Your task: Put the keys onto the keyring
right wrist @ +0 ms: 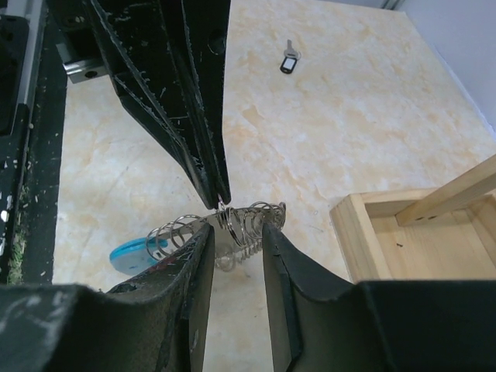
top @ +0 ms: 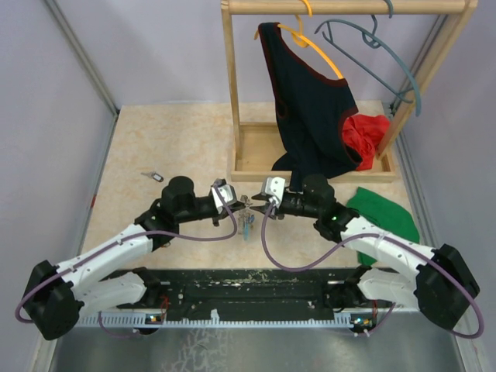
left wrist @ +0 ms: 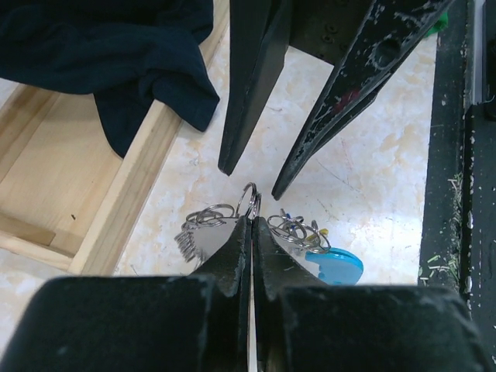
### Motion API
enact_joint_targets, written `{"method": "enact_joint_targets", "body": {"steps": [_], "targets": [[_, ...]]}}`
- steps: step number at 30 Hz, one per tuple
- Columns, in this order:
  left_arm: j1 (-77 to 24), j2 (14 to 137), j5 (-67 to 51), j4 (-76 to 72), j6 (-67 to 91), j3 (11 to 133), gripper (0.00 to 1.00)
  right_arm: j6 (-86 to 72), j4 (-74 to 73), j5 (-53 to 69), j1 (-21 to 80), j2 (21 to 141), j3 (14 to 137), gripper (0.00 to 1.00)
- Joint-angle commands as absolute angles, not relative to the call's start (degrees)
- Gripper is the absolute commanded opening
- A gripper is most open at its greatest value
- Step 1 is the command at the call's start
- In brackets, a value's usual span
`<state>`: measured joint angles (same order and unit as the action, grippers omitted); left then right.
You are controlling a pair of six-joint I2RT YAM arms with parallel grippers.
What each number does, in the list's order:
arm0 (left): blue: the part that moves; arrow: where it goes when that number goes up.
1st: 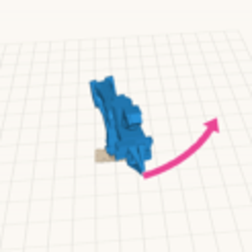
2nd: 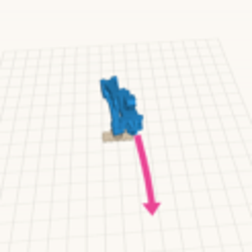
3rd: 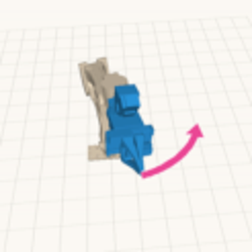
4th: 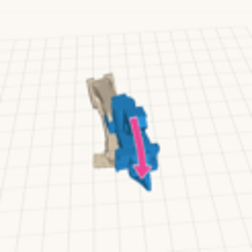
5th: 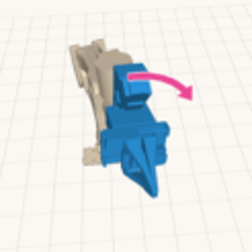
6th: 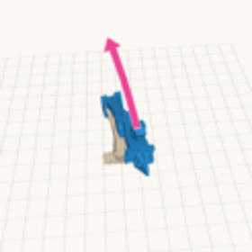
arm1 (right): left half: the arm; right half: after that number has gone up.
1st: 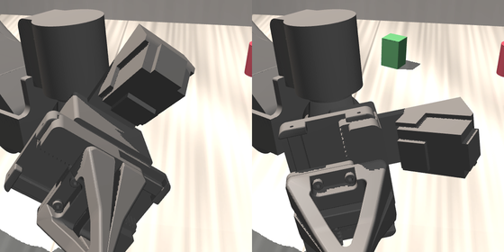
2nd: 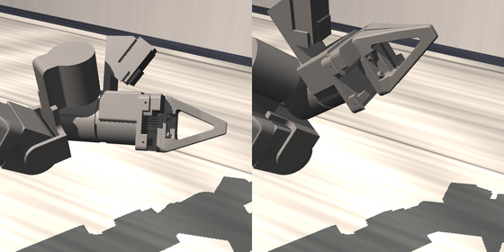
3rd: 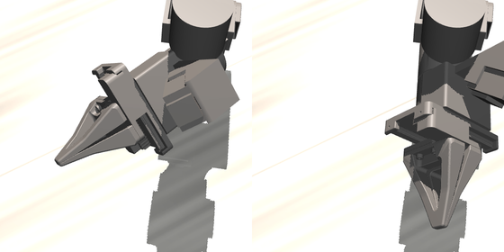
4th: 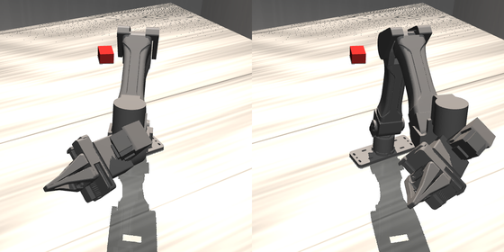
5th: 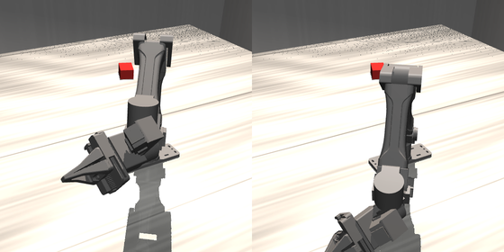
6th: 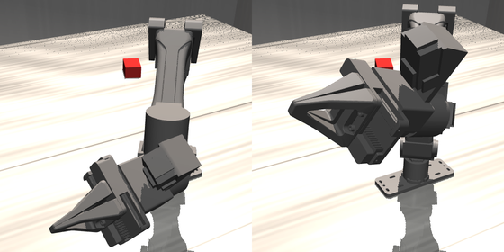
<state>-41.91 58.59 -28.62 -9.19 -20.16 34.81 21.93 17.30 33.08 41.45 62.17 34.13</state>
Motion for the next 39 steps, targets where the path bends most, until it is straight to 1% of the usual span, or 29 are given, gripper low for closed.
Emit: {"method": "enact_joint_targets", "body": {"steps": [1,9,17,19,22,26,31,34,39], "targets": [[-43.56,58.65,-24.69,-5.85,-22.3,38.32,0.0,23.59,19.15,33.86,41.12,63.59,36.19,0.32],[-44.03,58.08,-24.35,-6.57,-21.59,38.34,0.0,22.89,21.56,35.73,41.2,65.14,36.02,0.31],[-44.17,58.77,-24.26,-5.77,-20.79,39.33,0.0,22.42,22.41,36.88,42.0,64.81,36.3,0.25],[-44.27,58.88,-24.26,-5.4,-20.72,39.62,0.0,22.41,22.16,36.75,42.12,64.83,36.43,0.23],[-44.38,59.04,-23.97,-4.89,-20.42,39.95,0.0,22.87,21.42,36.46,42.19,64.65,36.63,0.22],[-44.6,59.16,-23.69,-4.43,-20.3,40.2,0.0,23.56,20.77,34.67,42.19,63.66,36.28,0.22],[-44.79,58.98,-23.05,-4.36,-20.3,40.25,0.0,23.8,22.01,29.69,42.19,60.32,33.98,0.27],[-44.79,58.98,-22.85,-4.31,-20.27,40.17,0.0,24.56,19.03,29.18,42.26,59.21,33.89,0.27],[-44.9,58.8,-22.94,-4.33,-20.46,40.01,0.0,25.1,18.79,25.69,42.2,59.12,32.15,0.27]]}}
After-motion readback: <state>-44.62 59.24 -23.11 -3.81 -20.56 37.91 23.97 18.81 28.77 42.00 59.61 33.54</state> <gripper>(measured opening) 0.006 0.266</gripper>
